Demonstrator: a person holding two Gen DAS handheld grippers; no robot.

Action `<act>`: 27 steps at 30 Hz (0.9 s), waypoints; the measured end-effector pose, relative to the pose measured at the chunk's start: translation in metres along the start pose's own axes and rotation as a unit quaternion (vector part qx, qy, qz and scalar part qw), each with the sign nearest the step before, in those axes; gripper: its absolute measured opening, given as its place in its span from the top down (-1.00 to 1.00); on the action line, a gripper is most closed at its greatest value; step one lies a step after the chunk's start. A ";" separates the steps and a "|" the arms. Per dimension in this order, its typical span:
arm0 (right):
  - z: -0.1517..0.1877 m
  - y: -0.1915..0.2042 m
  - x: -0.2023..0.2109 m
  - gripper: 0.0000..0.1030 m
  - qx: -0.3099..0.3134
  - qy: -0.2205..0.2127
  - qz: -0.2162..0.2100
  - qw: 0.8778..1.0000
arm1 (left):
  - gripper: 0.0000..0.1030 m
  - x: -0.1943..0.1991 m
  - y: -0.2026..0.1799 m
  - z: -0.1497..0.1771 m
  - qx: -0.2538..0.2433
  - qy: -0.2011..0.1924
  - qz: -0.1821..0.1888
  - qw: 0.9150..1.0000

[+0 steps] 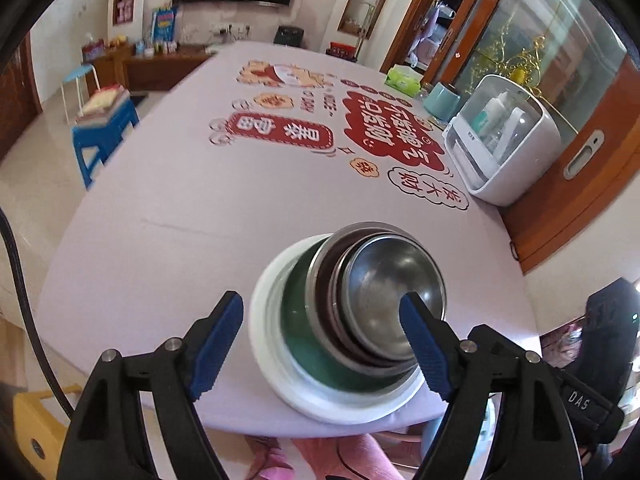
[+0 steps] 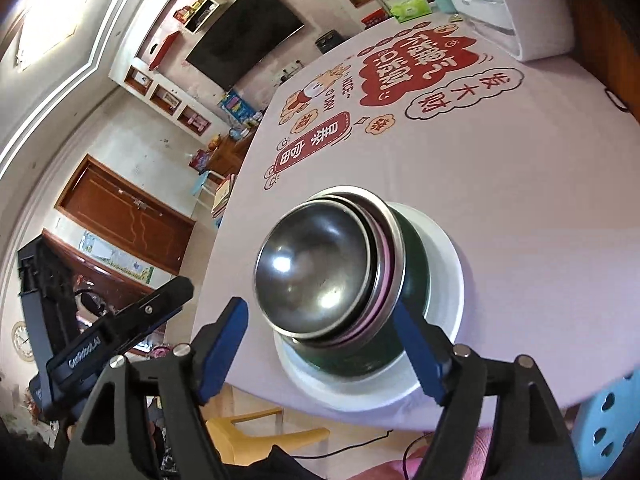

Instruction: Organize plates and bowls

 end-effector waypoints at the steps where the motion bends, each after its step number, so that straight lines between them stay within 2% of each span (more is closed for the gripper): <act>1: 0.003 0.003 0.004 -0.59 0.002 -0.006 0.011 1.000 | -0.55 0.006 -0.001 0.003 -0.004 -0.008 -0.008 1.000; 5: 0.015 0.018 0.018 -0.71 0.043 -0.016 0.047 0.998 | -0.58 0.027 -0.002 0.013 -0.017 -0.029 -0.025 0.999; 8: 0.027 0.029 0.029 -0.74 0.056 -0.019 0.065 0.996 | -0.60 0.038 -0.002 0.018 -0.014 -0.032 -0.021 0.999; 12: 0.038 0.053 0.039 -0.78 0.109 -0.016 0.084 0.990 | -0.60 0.055 -0.004 0.024 -0.021 -0.043 -0.020 0.999; 14: 0.039 0.064 0.049 -0.78 0.131 -0.032 0.095 0.986 | -0.67 0.064 -0.006 0.025 -0.029 -0.050 -0.022 0.998; 18: 0.037 0.081 0.065 -0.93 0.163 -0.057 0.117 0.978 | -0.74 0.081 -0.010 0.024 -0.046 -0.068 -0.023 0.996; 24: 0.040 0.103 0.077 -0.95 0.204 -0.055 0.130 0.969 | -0.84 0.104 -0.018 0.017 -0.066 -0.094 -0.020 0.993; 27: 0.041 0.111 0.083 -0.96 0.219 -0.052 0.137 0.965 | -0.96 0.117 -0.023 0.013 -0.076 -0.110 -0.026 0.991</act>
Point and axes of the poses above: each gripper's, at about its wrist camera, not at the fingertips, and x roughly against the way its jaws point, y to its left, z to its underside, the point moved 4 cm from there along -x, roughly the way its jaws point, and after that the axes turned 1 degree about -z, right-handed, at the moved point
